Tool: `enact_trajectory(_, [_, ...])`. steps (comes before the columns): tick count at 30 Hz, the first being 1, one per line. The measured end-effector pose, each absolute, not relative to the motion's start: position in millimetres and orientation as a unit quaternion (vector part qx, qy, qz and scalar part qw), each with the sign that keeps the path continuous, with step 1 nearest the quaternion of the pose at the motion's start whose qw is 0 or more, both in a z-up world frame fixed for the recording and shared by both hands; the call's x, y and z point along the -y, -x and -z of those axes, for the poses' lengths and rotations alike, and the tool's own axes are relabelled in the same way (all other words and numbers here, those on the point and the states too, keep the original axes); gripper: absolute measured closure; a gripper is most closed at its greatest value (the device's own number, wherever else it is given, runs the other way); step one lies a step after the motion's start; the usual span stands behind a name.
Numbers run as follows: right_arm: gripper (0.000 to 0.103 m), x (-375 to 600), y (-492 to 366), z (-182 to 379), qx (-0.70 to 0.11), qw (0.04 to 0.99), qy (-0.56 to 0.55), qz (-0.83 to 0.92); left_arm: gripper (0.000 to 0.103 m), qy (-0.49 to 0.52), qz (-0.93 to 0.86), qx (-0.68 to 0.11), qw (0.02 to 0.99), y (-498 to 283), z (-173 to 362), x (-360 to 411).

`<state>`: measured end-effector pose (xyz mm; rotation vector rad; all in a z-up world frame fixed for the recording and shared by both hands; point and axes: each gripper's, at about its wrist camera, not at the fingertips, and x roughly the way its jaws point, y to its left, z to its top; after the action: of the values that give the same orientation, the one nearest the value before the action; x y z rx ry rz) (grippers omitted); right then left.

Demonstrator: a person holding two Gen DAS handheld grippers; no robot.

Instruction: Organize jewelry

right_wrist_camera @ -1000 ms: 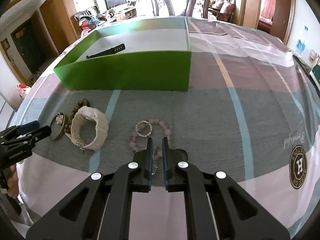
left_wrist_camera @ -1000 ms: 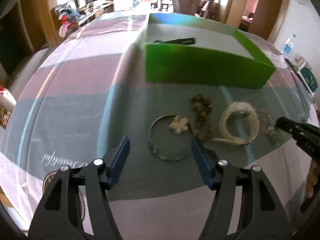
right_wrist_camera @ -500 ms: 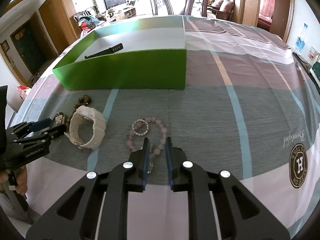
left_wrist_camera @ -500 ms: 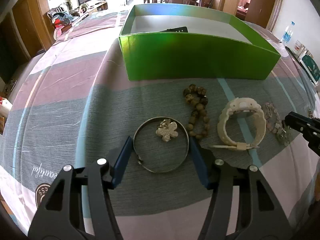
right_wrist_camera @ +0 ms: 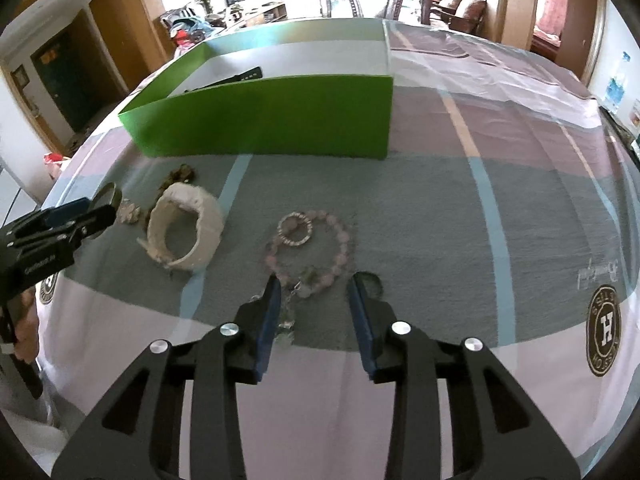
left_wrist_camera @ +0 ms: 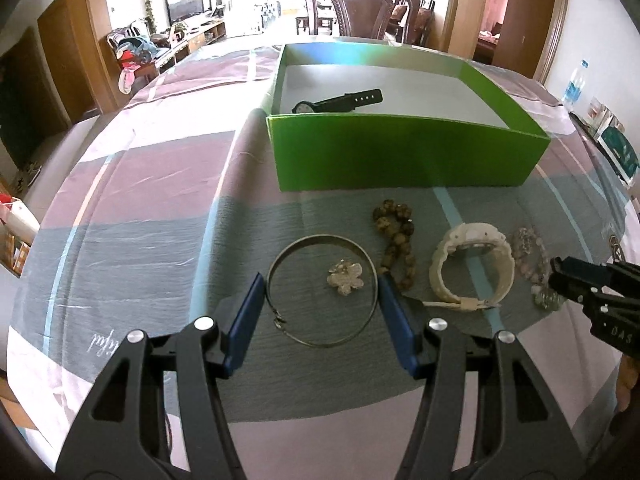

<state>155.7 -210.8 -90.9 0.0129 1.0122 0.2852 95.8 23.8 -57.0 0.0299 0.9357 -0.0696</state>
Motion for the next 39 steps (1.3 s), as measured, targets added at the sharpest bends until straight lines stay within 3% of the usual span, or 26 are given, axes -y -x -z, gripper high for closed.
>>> enact_trajectory(18, [0.065, 179.9, -134.3, 96.6, -0.495, 0.85, 0.047, -0.173, 0.045, -0.007, 0.039, -0.452, 0.891, -87.4, 57.9, -26.6])
enact_trajectory(22, [0.059, 186.1, -133.1, 98.0, -0.497, 0.852, 0.052, -0.157, 0.045, -0.006, 0.041, -0.453, 0.89, -86.5, 59.4, -26.7])
enact_trajectory(23, [0.059, 187.1, -133.2, 98.3, -0.497, 0.853, 0.054, -0.149, 0.045, -0.006, 0.04, -0.454, 0.89, -86.6, 59.9, -26.5])
enact_trajectory(24, [0.069, 188.0, -134.1, 99.1, -0.497, 0.854, 0.055, -0.14, 0.045, -0.006, 0.041, -0.454, 0.89, -86.6, 60.5, -26.4])
enact_trajectory(26, [0.076, 189.9, -136.1, 100.6, -0.498, 0.855, 0.05, -0.135, 0.045, -0.005, 0.042, -0.455, 0.89, -86.9, 61.4, -26.1])
enact_trajectory(39, [0.079, 197.5, -143.6, 83.6, -0.468, 0.876, 0.033, -0.114, 0.045, -0.004, 0.045, -0.448, 0.893, -83.7, 56.6, -25.6])
